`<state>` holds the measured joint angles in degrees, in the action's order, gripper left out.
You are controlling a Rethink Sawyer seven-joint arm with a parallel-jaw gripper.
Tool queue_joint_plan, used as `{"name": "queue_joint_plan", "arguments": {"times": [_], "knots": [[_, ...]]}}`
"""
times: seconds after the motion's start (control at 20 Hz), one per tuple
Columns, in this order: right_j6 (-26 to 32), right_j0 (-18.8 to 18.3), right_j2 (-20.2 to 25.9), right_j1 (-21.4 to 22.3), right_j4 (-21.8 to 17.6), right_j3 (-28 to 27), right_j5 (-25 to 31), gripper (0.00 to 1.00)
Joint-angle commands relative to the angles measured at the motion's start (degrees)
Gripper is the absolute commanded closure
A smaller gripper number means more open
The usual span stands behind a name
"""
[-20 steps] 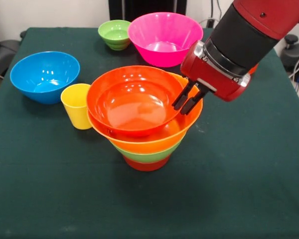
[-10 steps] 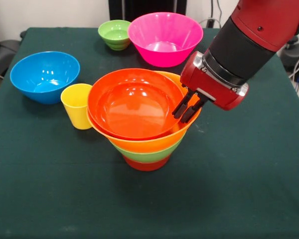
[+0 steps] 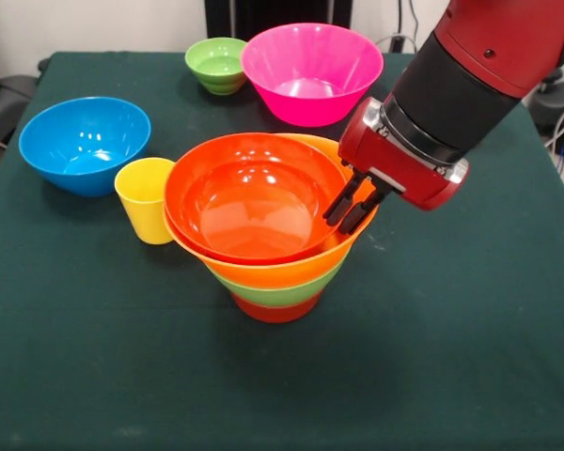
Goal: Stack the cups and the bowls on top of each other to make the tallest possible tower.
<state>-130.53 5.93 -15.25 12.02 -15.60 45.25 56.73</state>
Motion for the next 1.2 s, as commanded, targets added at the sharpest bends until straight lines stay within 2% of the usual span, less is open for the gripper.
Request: {"name": "queue_joint_plan", "arguments": {"times": [0.05, 0.4, 0.8, 1.2], "knots": [[-10.67, 0.95, 1.95, -1.21, 1.13, -0.57, -2.51, 1.0], [-10.37, 1.27, 1.18, -1.54, 2.18, -1.03, -2.22, 1.0], [-8.67, 1.22, 1.71, -0.31, 4.49, 0.83, -1.87, 1.0], [-7.14, 0.69, 1.49, -0.48, 5.6, -0.31, -0.94, 1.0]]}}
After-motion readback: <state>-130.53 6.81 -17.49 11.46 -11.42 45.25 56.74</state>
